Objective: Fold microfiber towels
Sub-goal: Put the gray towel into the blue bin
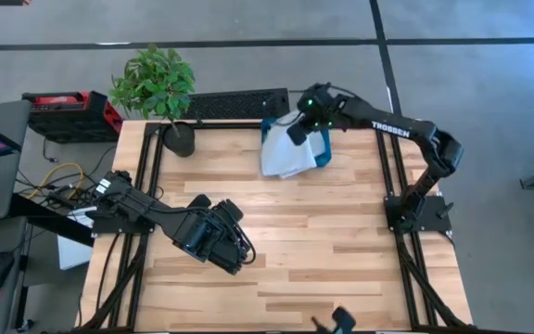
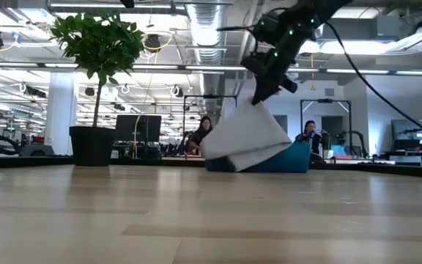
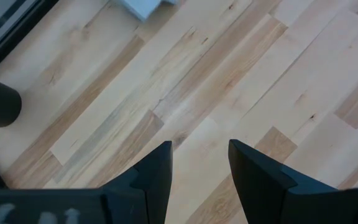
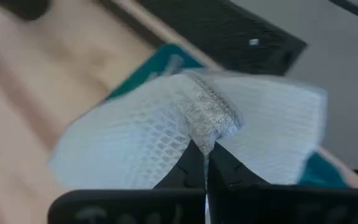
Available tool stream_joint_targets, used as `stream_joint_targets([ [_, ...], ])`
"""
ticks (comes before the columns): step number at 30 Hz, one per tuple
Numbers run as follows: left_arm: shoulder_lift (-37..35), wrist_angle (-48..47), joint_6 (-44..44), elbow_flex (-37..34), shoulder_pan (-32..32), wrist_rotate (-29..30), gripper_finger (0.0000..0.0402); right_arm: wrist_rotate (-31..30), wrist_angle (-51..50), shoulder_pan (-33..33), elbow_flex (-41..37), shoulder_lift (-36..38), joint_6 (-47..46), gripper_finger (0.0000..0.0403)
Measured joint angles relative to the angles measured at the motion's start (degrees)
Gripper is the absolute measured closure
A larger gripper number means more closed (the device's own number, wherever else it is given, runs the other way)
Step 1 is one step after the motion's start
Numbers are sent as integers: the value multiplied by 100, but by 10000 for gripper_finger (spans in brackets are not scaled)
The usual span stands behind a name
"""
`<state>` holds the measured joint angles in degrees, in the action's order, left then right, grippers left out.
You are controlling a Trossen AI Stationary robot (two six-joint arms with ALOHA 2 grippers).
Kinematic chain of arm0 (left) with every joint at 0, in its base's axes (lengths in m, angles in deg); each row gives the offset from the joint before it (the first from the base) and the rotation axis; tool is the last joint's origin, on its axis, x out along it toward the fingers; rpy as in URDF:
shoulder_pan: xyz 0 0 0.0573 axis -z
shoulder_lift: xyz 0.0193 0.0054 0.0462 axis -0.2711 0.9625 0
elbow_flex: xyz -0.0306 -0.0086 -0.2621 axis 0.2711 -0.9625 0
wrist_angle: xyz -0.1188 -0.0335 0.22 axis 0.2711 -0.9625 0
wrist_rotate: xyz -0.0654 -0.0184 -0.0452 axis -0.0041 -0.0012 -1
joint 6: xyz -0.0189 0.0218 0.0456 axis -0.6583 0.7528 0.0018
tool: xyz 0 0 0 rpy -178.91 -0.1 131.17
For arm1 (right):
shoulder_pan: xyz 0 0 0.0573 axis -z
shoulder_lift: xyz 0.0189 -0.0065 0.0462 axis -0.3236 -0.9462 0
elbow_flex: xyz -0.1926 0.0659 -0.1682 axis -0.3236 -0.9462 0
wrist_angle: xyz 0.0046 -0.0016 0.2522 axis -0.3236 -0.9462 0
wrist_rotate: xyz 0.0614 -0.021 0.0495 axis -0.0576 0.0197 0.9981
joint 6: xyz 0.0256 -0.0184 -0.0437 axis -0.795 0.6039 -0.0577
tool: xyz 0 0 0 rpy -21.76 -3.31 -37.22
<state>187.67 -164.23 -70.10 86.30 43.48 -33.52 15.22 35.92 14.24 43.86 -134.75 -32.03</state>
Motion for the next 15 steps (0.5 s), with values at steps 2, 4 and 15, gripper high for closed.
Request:
stream_joint_targets([
  [2, 0, 0, 0, 0, 0, 0, 251, -4, 38, 230, 9, -105, 16, 393],
  [4, 0, 0, 0, 0, 0, -2, 251, -2, -28, 470, -9, -220, 22, 393],
  [15, 0, 2, 60, 0, -107, -49, 251, -148, 343, 1095, 0, -750, 216, 389],
])
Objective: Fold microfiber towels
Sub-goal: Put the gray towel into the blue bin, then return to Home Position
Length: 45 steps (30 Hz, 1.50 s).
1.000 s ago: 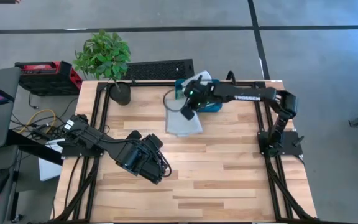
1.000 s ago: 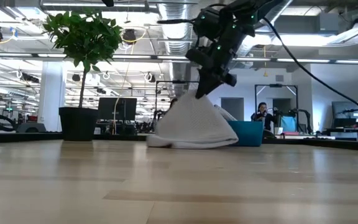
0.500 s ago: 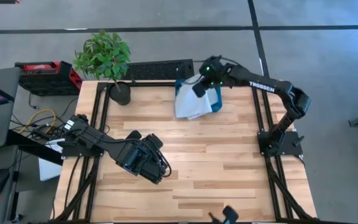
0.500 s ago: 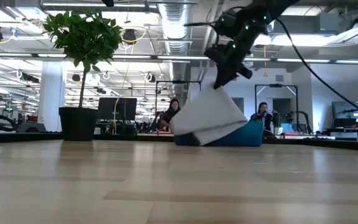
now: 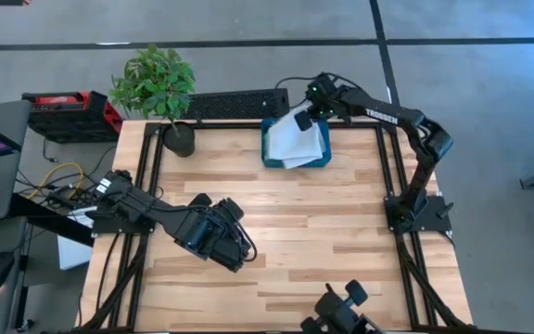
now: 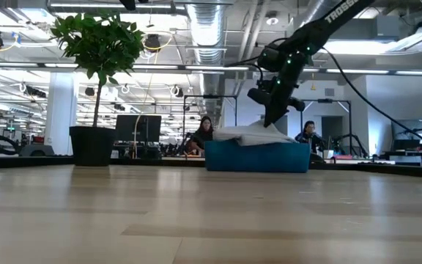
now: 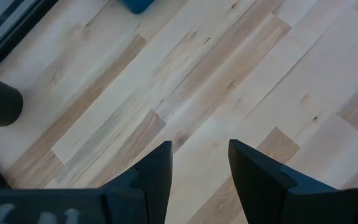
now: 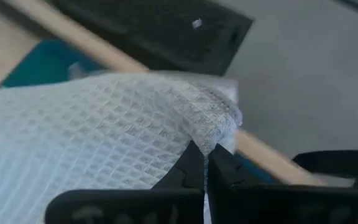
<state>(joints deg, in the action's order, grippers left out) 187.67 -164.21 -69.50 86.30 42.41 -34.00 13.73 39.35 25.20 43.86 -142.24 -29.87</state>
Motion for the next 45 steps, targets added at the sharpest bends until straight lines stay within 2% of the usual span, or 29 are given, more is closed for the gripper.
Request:
stream_joint_targets([
  [5, 0, 0, 90, 0, -123, -6, 251, -293, 140, 44, 0, -72, 17, 389],
  [9, 0, -2, 215, 0, -192, -10, 251, -256, 115, 29, 0, -72, 11, 363],
  [15, 0, -1, 261, 0, -234, -34, 251, -217, 95, 13, 0, -72, -2, 307],
  [19, 0, -2, 249, 0, -236, -35, 251, -212, 20, 13, 6, -69, -2, 250],
  [22, 0, -2, 244, 0, -236, -41, 251, -162, -401, 7, 198, -51, -93, 206],
  [25, 0, 0, 244, 0, -236, -45, 251, 308, -875, 6, 544, -37, -157, 174],
  [27, 0, 0, 244, 0, -236, -47, 251, 863, -967, -53, 675, -35, -133, 162],
  [29, 0, -1, 244, 0, -236, -47, 251, 1490, -925, -185, 684, -32, 195, 158],
  [31, 0, -2, 244, 0, -236, -47, 251, 1805, -911, -376, 684, -81, 467, 158],
  [37, 0, 0, 259, 0, -236, -47, 251, 1804, -755, -827, 677, -745, 542, 171],
  [42, 0, -1, 256, 0, -236, -47, 251, 1804, -814, -846, 678, -1258, 304, 179],
  [45, 0, 0, 254, 0, -236, -72, 251, 1805, -807, -820, 678, -1289, 255, 181],
])
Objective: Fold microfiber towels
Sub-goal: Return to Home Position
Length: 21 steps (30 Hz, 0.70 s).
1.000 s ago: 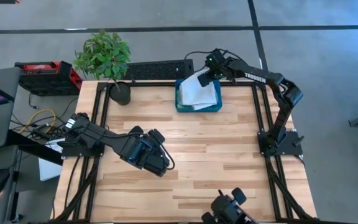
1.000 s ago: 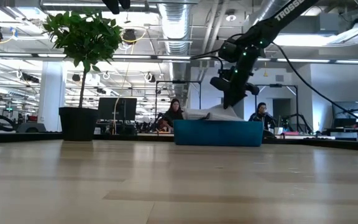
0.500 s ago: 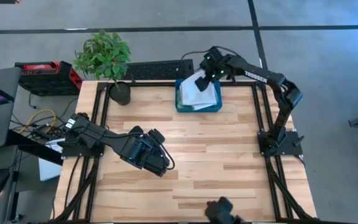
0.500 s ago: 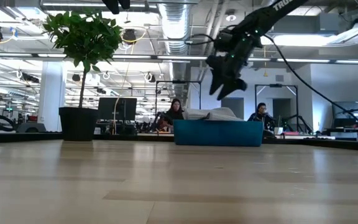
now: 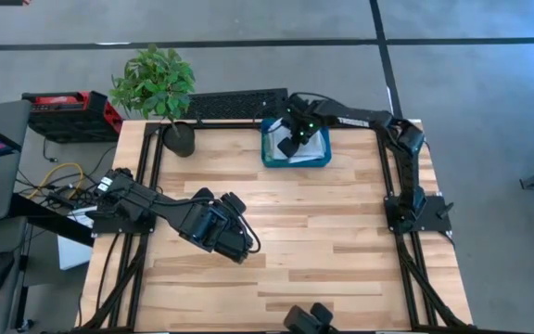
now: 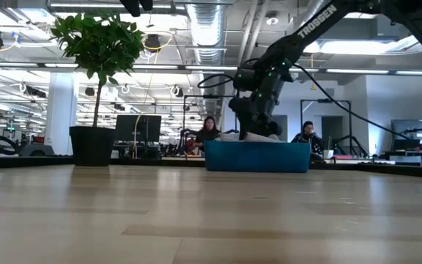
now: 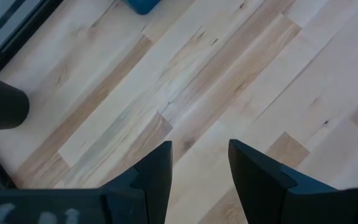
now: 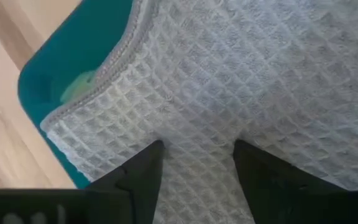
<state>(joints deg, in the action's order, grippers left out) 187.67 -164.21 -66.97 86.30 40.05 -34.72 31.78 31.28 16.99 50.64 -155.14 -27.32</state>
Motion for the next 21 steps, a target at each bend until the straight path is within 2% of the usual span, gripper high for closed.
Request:
stream_joint_targets([
  [3, 0, -2, -3, 0, 0, -61, 251, 1, 15, 25, -3, 62, 27, 182],
  [6, 0, -1, -7, 0, 0, -102, 251, -4, -36, 27, 37, 450, 95, 182],
  [9, 0, 0, 21, 0, 0, -104, 251, -4, -224, -14, 121, 976, 276, 182],
  [14, 0, 0, 677, 0, -17, -250, 251, -247, -406, -360, 153, 2156, 408, 190],
  [17, 0, -2, 911, 2, -59, -158, 255, -940, -732, -812, 155, 2857, 592, 220],
  [21, 0, -2, 1601, 2, -171, 77, 297, -1790, -1098, -1485, 153, 3672, 446, 298],
])
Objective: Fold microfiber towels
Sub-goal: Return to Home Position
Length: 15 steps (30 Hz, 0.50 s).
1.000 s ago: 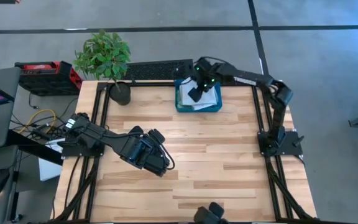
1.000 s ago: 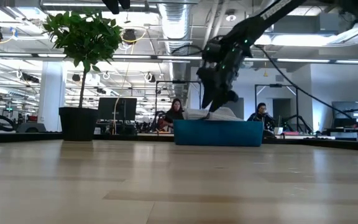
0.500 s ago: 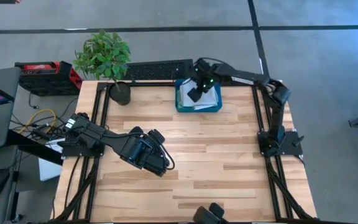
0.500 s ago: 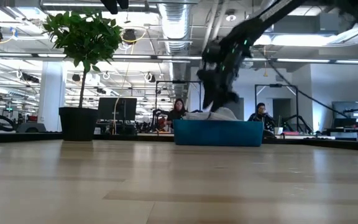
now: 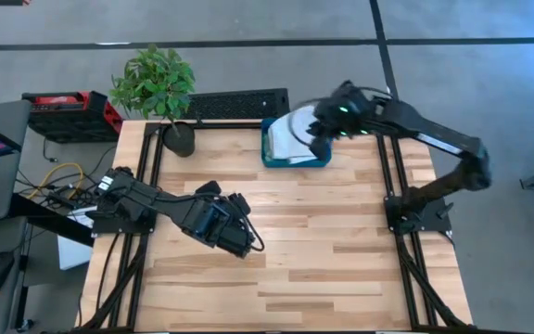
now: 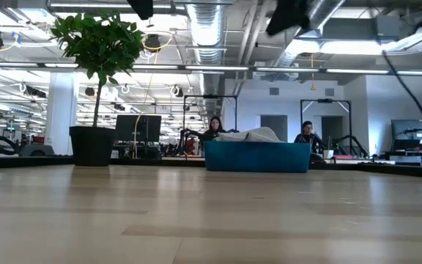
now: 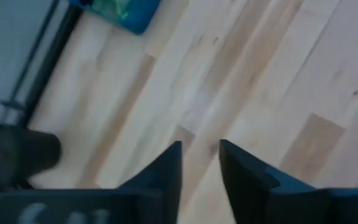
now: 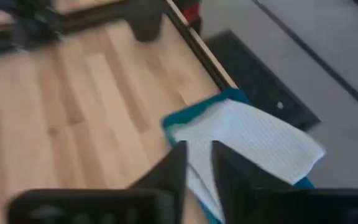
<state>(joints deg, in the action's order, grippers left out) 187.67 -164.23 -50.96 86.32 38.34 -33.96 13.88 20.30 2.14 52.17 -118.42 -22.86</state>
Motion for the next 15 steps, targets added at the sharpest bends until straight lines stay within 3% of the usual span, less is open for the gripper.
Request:
stream_joint_targets([
  [5, 0, 0, 800, 0, -256, 290, 382, -37, -227, -617, -2, 844, -147, 391],
  [11, -361, 16, 1643, -45, -602, 482, 398, -22, -688, -1128, -4, 1637, -323, 371],
  [15, -997, 242, 1748, -430, -781, 686, 400, -22, -680, -1512, -259, 2191, -364, 384],
])
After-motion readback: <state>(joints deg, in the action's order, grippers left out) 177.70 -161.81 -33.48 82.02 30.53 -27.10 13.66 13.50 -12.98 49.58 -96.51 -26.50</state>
